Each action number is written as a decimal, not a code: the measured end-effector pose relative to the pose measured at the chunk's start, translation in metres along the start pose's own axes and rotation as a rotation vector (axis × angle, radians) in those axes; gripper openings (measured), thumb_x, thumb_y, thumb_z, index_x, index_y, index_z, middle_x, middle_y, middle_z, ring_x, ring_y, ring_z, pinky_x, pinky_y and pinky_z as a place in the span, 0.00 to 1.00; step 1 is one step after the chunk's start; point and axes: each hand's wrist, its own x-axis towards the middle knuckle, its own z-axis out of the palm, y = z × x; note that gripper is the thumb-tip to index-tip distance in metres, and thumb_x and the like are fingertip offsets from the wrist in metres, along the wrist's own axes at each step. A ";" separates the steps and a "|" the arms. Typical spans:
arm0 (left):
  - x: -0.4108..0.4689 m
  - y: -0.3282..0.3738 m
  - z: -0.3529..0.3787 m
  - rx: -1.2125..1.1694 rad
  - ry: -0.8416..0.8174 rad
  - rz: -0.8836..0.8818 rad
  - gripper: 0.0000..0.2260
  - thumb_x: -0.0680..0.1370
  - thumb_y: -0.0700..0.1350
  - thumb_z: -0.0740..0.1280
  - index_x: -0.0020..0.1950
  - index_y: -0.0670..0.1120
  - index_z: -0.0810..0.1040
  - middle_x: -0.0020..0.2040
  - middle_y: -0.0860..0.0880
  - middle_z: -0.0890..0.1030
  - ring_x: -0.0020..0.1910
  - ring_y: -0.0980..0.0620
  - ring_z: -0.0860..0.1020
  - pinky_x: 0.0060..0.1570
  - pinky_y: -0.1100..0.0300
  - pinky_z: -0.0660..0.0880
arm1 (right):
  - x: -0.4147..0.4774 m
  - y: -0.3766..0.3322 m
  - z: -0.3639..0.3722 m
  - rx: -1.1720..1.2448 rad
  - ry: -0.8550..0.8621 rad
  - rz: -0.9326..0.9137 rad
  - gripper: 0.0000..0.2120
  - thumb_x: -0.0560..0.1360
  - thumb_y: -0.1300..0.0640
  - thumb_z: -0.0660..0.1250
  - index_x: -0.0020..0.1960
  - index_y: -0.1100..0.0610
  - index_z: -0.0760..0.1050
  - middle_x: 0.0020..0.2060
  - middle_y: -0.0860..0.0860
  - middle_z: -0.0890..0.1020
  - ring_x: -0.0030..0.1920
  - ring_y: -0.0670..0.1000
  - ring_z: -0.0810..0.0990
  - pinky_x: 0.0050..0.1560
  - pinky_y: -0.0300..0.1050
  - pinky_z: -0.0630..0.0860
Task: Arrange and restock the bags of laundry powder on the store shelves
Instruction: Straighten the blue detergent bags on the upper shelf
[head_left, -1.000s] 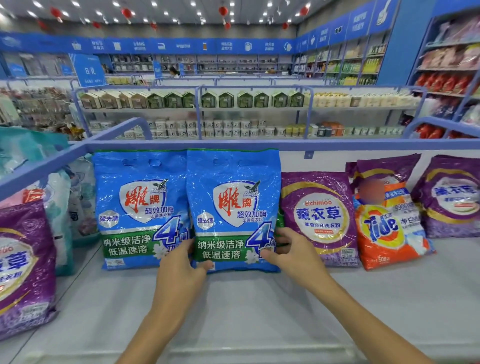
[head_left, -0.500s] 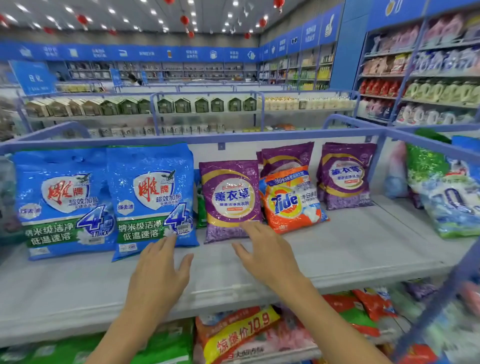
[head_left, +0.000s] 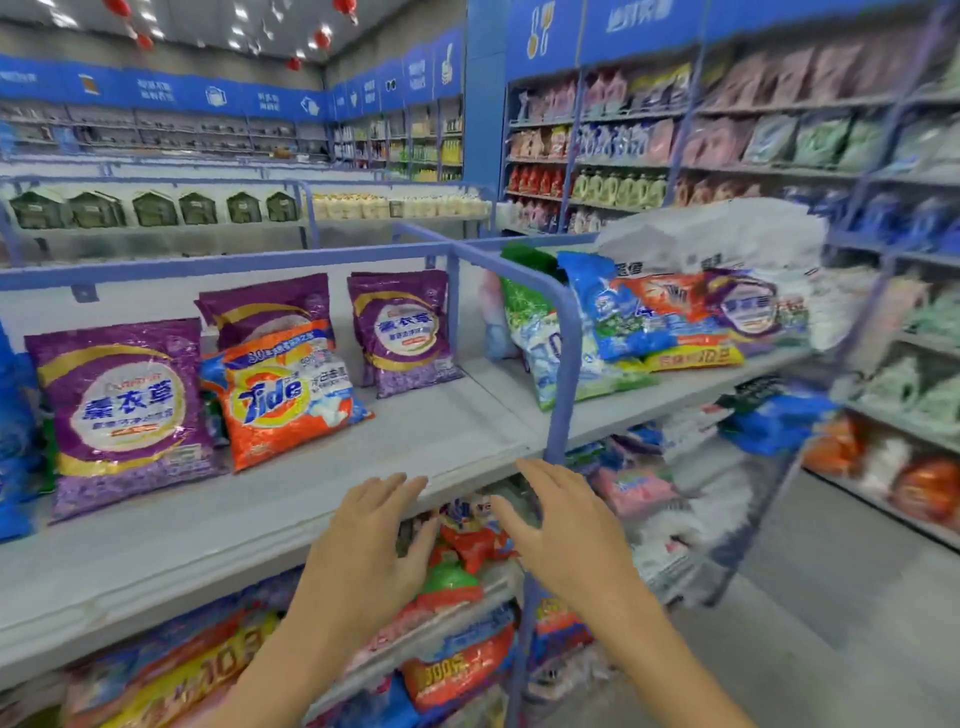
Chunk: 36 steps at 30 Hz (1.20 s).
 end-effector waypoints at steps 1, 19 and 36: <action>0.006 0.016 0.012 -0.012 -0.008 0.036 0.22 0.80 0.56 0.66 0.73 0.50 0.76 0.71 0.51 0.77 0.71 0.48 0.73 0.70 0.53 0.70 | -0.005 0.018 -0.007 0.010 0.015 0.037 0.31 0.81 0.35 0.57 0.80 0.48 0.63 0.77 0.43 0.67 0.78 0.46 0.62 0.76 0.44 0.61; 0.207 0.209 0.166 -0.347 -0.036 0.103 0.27 0.82 0.57 0.64 0.79 0.51 0.66 0.75 0.54 0.71 0.75 0.52 0.67 0.72 0.55 0.64 | 0.078 0.242 -0.083 0.184 0.174 0.417 0.32 0.80 0.32 0.57 0.79 0.45 0.63 0.77 0.43 0.68 0.75 0.47 0.67 0.73 0.49 0.67; 0.458 0.258 0.238 -0.281 0.169 -0.453 0.46 0.76 0.61 0.71 0.82 0.40 0.51 0.79 0.36 0.57 0.75 0.33 0.61 0.68 0.40 0.67 | 0.381 0.314 -0.106 0.311 0.031 0.219 0.34 0.80 0.37 0.62 0.76 0.58 0.65 0.72 0.57 0.73 0.72 0.61 0.72 0.68 0.56 0.72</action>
